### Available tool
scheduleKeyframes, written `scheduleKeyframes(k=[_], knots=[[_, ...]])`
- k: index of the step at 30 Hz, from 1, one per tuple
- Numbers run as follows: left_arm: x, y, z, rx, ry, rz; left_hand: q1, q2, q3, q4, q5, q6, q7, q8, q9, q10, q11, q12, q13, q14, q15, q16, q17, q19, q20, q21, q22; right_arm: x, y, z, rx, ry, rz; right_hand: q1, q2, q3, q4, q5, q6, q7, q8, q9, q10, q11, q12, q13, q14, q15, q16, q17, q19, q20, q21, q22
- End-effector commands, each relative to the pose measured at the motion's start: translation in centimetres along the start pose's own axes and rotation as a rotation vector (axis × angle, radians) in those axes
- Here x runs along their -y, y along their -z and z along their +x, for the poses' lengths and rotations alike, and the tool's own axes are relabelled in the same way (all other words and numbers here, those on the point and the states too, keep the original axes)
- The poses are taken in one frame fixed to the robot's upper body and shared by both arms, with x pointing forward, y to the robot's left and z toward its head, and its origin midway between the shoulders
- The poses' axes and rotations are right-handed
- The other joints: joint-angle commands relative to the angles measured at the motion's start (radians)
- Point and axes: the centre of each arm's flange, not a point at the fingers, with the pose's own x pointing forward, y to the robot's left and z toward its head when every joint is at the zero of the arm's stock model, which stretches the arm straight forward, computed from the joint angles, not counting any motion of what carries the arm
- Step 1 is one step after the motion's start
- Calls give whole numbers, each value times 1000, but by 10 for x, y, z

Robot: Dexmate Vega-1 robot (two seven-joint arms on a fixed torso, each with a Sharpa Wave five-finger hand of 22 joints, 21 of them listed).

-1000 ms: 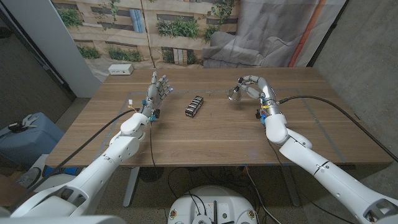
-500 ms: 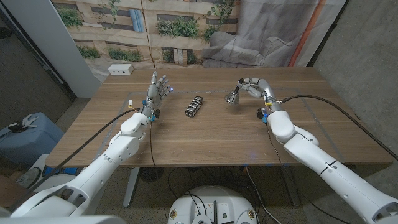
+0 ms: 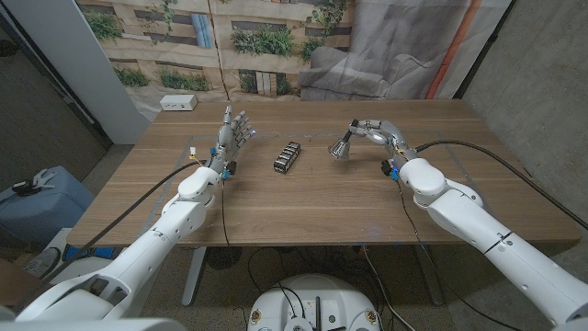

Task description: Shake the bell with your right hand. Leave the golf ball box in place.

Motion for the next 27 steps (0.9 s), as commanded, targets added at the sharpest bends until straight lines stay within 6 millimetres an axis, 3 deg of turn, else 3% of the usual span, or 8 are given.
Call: scheduleKeyframes(k=[1, 9, 15, 27], knots=[[0, 0, 0, 1, 0, 0, 2, 10, 0, 7, 6, 0, -8, 6, 4, 4, -7, 6, 5, 8, -98, 5, 5, 8, 1, 7, 6, 0, -1, -2, -58, -69, 104, -14, 8, 3, -4, 8, 25, 7, 7, 4, 12, 3, 7, 2, 9, -156, -8, -1, -5, -41, -5, 3], [0, 0, 0, 1, 0, 0, 2, 10, 0, 7, 6, 0, -8, 6, 4, 3, -7, 6, 5, 8, -98, 5, 5, 8, 1, 7, 6, -2, 0, -3, -83, -81, 145, -25, 12, 2, -1, 8, 33, 18, 8, 3, 21, 4, 9, 2, 12, -153, -10, -3, -9, -36, -6, 2], [0, 0, 0, 1, 0, 0, 2, 10, 0, 7, 6, 0, -8, 6, 4, 3, -6, 5, 5, 9, -98, 6, 5, 8, 0, 7, 6, -3, -1, -8, -14, -22, 59, -29, 10, -1, -3, 7, 34, 18, 8, 2, 26, 5, 9, 1, 14, -153, -9, -2, -7, -34, -5, 2], [0, 0, 0, 1, 0, 0, 2, 10, 0, 7, 6, 0, -8, 6, 4, 3, -6, 5, 5, 9, -98, 6, 5, 8, 1, 7, 6, -6, -5, -13, 118, 87, -88, -7, -8, -3, -35, 8, 35, 0, 5, 0, 28, 3, 6, 1, 18, -161, 3, 7, -3, -33, -2, 2]])
